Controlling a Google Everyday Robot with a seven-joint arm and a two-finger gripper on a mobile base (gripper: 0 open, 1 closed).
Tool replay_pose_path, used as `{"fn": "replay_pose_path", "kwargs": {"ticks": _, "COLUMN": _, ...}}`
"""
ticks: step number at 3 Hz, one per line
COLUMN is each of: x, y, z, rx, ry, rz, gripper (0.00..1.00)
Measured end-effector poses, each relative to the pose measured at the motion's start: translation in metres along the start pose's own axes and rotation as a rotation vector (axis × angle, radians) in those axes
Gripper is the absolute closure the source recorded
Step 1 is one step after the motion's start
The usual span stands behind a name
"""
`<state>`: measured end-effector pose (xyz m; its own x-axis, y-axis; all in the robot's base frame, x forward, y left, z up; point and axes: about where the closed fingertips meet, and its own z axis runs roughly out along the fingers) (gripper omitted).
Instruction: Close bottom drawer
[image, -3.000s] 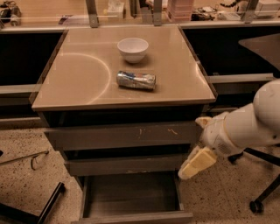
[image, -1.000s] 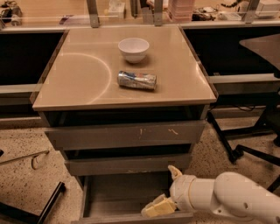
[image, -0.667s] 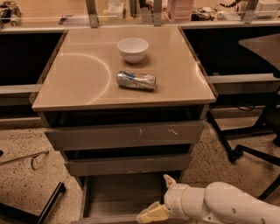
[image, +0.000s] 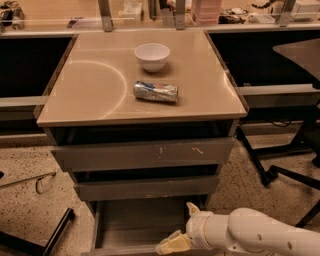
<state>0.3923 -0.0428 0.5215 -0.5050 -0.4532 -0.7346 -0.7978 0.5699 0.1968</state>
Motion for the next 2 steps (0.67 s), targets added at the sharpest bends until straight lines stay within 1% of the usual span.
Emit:
{"fn": "replay_pose_path", "kwargs": {"ticks": 1, "x": 0.008, "y": 0.004, "z": 0.008, "rx": -0.015, "ry": -0.011, "rz": 0.011, "gripper": 0.00}}
{"fn": "replay_pose_path", "kwargs": {"ticks": 2, "x": 0.059, "y": 0.017, "z": 0.030, "rx": -0.024, "ry": -0.016, "rz": 0.099, "gripper": 0.00}}
